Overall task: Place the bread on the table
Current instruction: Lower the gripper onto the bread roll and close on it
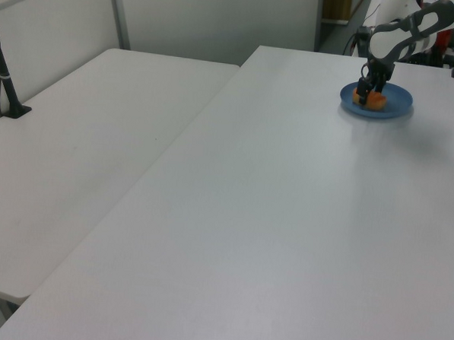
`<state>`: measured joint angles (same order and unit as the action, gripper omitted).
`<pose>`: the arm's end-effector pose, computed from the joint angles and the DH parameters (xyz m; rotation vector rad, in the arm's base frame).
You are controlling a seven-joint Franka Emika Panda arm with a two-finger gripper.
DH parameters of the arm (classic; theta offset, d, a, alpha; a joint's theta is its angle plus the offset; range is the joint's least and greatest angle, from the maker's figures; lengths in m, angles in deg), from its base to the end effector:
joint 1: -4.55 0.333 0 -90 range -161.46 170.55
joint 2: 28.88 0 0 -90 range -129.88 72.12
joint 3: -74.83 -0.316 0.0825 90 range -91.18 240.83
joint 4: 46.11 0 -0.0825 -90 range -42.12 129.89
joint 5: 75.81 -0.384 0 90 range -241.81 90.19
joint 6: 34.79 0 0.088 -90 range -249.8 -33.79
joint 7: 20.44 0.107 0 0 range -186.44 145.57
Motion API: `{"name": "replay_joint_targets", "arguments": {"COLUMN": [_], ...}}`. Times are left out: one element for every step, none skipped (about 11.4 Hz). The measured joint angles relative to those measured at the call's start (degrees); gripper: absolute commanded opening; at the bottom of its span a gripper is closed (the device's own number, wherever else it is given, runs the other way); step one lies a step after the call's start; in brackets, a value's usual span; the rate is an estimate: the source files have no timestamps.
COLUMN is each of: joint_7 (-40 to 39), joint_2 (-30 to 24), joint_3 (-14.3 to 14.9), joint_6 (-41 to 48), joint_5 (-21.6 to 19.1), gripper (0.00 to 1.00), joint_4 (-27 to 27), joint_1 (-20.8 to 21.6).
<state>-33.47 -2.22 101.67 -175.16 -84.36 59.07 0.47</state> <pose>0.5799 -0.3166 0.3203 2.9239 -0.5231 0.2309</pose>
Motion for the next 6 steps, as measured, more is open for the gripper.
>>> {"name": "replay_joint_targets", "arguments": {"joint_7": [-0.5, -1.1, -1.3, -1.7, -2.4, -2.6], "joint_2": [0.0, 0.0, 0.0, 0.0, 0.0, -0.1], "joint_3": [0.0, 0.0, 0.0, 0.0, 0.0, 0.0], "joint_6": [0.0, 0.0, 0.0, 0.0, 0.0, 0.0], "joint_5": [0.0, 0.0, 0.0, 0.0, 0.0, 0.0], "gripper": [0.41, 0.36, 0.34, 0.31, 0.31, 0.3], "joint_4": [0.1, 0.2, 0.2, 0.2, 0.1, 0.1], "joint_1": [0.0, 0.0, 0.0, 0.0, 0.0, 0.0]}}
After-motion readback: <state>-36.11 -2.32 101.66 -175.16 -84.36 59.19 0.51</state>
